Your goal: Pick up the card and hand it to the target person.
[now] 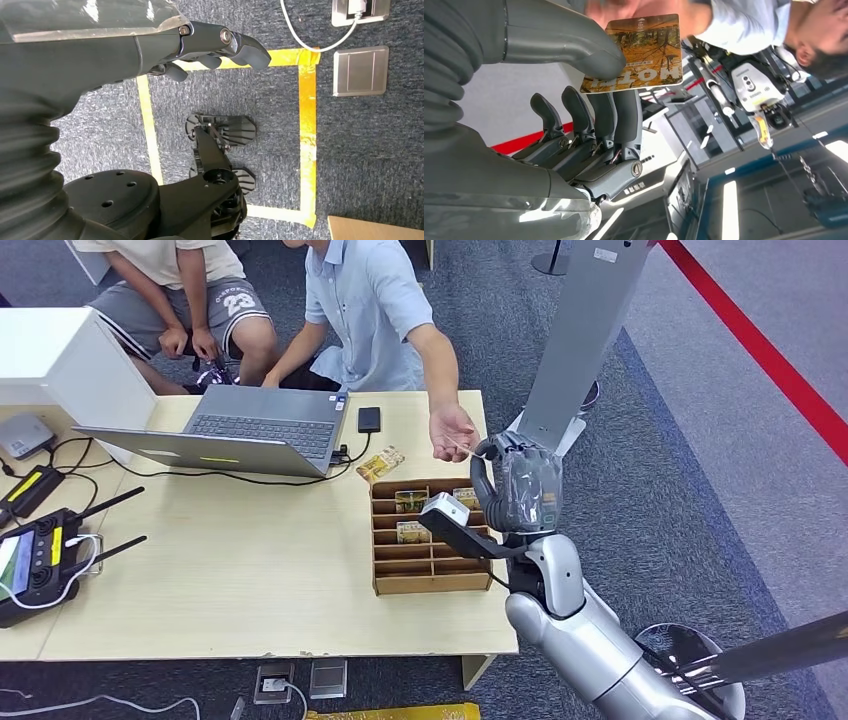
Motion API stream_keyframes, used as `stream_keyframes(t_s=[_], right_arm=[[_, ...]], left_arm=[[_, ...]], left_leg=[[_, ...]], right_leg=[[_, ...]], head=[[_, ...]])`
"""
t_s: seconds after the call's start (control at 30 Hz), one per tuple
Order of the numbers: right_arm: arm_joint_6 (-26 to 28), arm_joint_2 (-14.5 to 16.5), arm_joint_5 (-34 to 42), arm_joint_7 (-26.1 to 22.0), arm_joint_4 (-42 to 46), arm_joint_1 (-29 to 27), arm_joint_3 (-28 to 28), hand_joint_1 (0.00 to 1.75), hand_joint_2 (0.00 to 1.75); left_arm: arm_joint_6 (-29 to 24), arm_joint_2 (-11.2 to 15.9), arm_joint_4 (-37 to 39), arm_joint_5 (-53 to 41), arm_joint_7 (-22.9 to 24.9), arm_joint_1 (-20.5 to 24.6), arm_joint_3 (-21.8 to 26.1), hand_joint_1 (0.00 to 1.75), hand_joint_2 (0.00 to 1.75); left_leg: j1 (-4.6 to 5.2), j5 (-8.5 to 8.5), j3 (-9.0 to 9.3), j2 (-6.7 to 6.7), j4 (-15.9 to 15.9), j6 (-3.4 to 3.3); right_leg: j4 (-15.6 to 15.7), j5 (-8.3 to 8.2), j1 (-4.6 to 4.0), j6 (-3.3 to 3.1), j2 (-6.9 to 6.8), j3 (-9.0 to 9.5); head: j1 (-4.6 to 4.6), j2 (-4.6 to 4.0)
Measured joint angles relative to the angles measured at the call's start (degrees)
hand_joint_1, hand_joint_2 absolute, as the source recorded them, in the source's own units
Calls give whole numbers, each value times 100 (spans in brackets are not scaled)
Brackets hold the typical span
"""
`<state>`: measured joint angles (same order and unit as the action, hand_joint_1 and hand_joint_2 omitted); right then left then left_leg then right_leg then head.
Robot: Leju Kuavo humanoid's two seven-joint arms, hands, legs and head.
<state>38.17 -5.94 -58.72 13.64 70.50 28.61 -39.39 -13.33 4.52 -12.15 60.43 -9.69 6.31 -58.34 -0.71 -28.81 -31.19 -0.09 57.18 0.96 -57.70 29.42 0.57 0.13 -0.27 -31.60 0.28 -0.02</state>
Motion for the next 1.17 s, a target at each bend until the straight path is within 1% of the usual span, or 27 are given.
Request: stream_keyframes(t_s=[0.17, 0.3, 0.33, 0.47, 0.53, 0.57, 0.6, 0.7, 0.77, 0.83, 0.9, 1.0, 1.07, 1.17], right_arm=[[1, 53, 140, -24, -187, 21, 1, 143, 175], [6, 84, 184, -25, -288, 28, 1, 0, 175], [6, 87, 200, -26, -308, 28, 1, 0, 175], [7, 94, 272, -65, -370, 29, 1, 0, 175], [8, 105, 473, -223, -373, 21, 8, 0, 175], [8, 119, 762, -405, -367, 7, 22, 0, 175], [5, 139, 1215, -659, -355, -16, 41, 0, 175], [-76, 192, 3118, -1591, -266, -130, 107, 0, 175], [-203, 203, 4338, -2115, -136, -247, 160, 0, 175], [-377, 196, 5334, -2483, 48, -395, 221, 0, 175], [-581, 162, 6171, -2736, 275, -570, 278, 0, 175], [-868, 62, 6970, -2922, 634, -889, 358, 0, 175], [-1046, -16, 7224, -2940, 866, -1147, 422, 0, 175], [-1251, -111, 7343, -2879, 1097, -1481, 503, 0, 175]], left_arm=[[7, 0, 0, 1, -10, 2, -2, 0, 175], [61, 0, 0, -36, -54, 2, -15, 0, 175], [63, 0, 0, -54, -56, 2, -24, 0, 175], [-3, 0, 0, -74, -44, 1, -54, 0, 0], [-35, 0, 0, -30, -36, 0, -63, 0, 0], [-50, 0, 0, 10, -33, -3, -65, 0, 0], [-62, 0, 0, 52, -34, -7, -66, 0, 0], [-122, 1, 0, 138, -39, -32, -66, 0, 0], [-178, 2, 0, 167, -24, -56, -66, 0, 0], [-218, 7, 1, 190, -2, -75, -67, 0, 0], [-232, 13, 2, 216, 10, -85, -67, 0, 0], [-233, 20, 4, 252, 25, -97, -68, 0, 0], [-233, 22, 7, 273, 36, -101, -68, 0, 0], [-233, 20, 9, 298, 46, -104, -68, 0, 0]], left_leg=[[0, 0, 1, 0, 0, 0], [0, 0, 1, 0, 0, 0], [0, 0, 1, 0, 0, 0], [0, 0, 1, 0, 0, 0], [0, 0, 1, 0, 0, 0], [0, 0, 1, 0, 0, 0], [0, 0, 1, 0, 0, 0], [0, 0, 1, 0, 0, 0], [0, 0, 1, 0, 0, 0], [0, 0, 1, 1, 0, 0], [0, 0, 1, 1, 0, 0], [0, -1, 1, 0, 0, 0], [0, -1, 2, 0, 0, 0], [0, -1, 2, 0, 0, 0]], right_leg=[[0, 0, 0, 0, 0, 0], [0, 0, 0, 0, 0, 0], [0, 0, 0, 0, 0, 0], [0, 0, 0, 0, 0, 0], [0, 0, 0, 0, 0, 0], [0, 0, 0, 0, 0, 0], [0, 0, 0, 0, 0, 0], [0, 0, 0, 0, 0, 0], [0, 0, 0, 0, 1, -1], [0, 0, 0, 0, 1, -2], [1, 0, 0, 0, 1, -3], [1, 1, 0, 0, 1, -3], [2, 1, 0, 0, 1, -3], [3, 1, 0, 0, 2, -3]], head=[[3, 0], [-1, 0], [-2, 0], [1, 0], [1, 0], [1, 0], [1, 0], [-1, 0], [1, 0], [2, 0], [1, 0], [1, 0], [2, 0], [2, 0]])
